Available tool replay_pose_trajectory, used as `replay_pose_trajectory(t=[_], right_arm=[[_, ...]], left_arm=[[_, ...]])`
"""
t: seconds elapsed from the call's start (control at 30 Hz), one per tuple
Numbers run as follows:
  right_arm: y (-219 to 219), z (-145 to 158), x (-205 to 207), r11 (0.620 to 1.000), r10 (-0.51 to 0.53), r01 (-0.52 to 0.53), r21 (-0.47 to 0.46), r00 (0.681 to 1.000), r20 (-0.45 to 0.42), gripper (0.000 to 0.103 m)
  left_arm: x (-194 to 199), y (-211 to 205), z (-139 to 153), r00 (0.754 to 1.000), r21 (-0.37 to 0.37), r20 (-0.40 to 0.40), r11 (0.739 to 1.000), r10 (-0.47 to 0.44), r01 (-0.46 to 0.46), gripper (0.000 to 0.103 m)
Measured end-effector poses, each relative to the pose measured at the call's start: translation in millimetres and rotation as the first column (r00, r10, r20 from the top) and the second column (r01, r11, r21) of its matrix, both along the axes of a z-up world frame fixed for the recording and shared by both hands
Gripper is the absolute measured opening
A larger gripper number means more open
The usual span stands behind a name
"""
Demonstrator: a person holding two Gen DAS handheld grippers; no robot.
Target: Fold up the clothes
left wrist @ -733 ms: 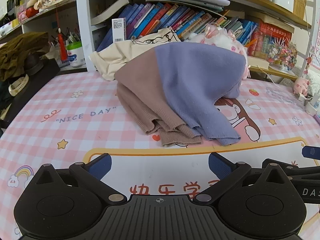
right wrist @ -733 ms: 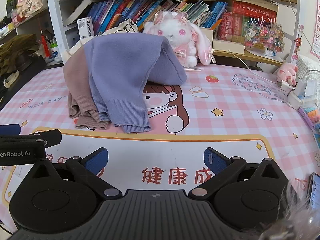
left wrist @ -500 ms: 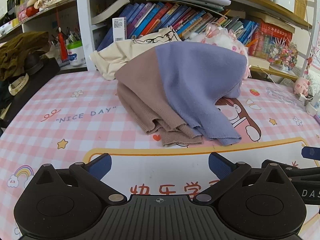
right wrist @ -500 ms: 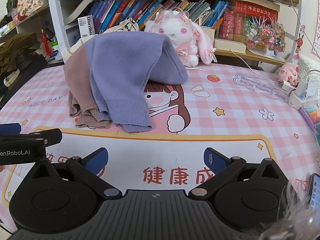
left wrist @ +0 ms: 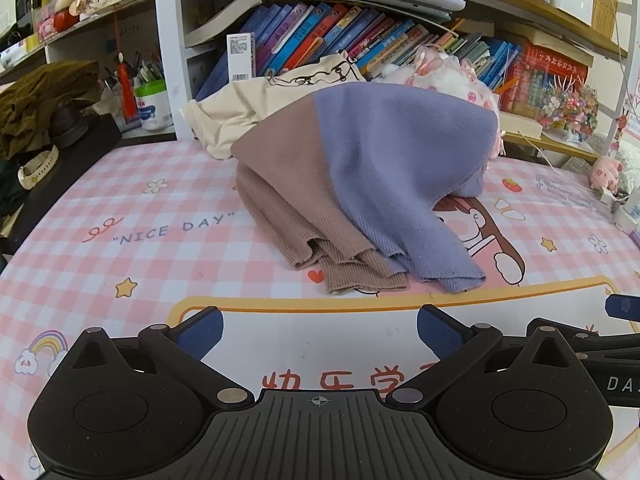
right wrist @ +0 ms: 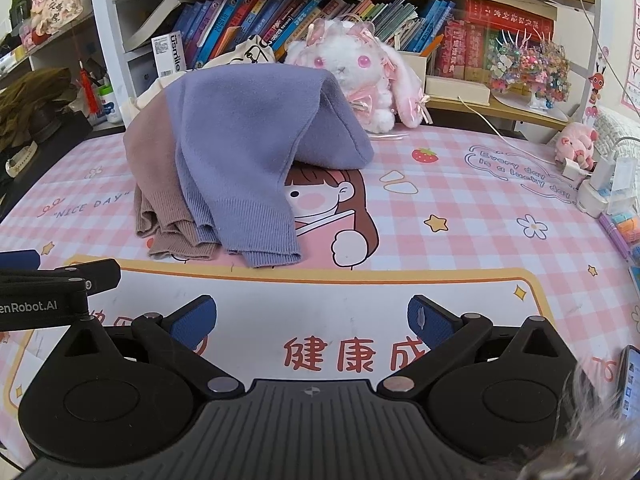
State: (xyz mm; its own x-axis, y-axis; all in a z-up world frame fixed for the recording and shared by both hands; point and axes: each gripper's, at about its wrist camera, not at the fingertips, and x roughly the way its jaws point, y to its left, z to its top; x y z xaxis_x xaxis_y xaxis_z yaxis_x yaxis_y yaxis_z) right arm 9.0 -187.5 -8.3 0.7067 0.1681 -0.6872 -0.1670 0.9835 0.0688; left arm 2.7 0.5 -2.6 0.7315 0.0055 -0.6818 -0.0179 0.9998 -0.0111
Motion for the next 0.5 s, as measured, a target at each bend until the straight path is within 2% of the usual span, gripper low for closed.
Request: replay_pose_trajectory(t=[0.5], right_arm=[[1.3,-1.2,1.9,1.000,0.000,0.000,-0.001,1.000,-0.007,0.103]], left_arm=[[1.6,2.3,-0.4,1.000,-0.001,-0.007,1.000,0.009,-0.009,0.103]])
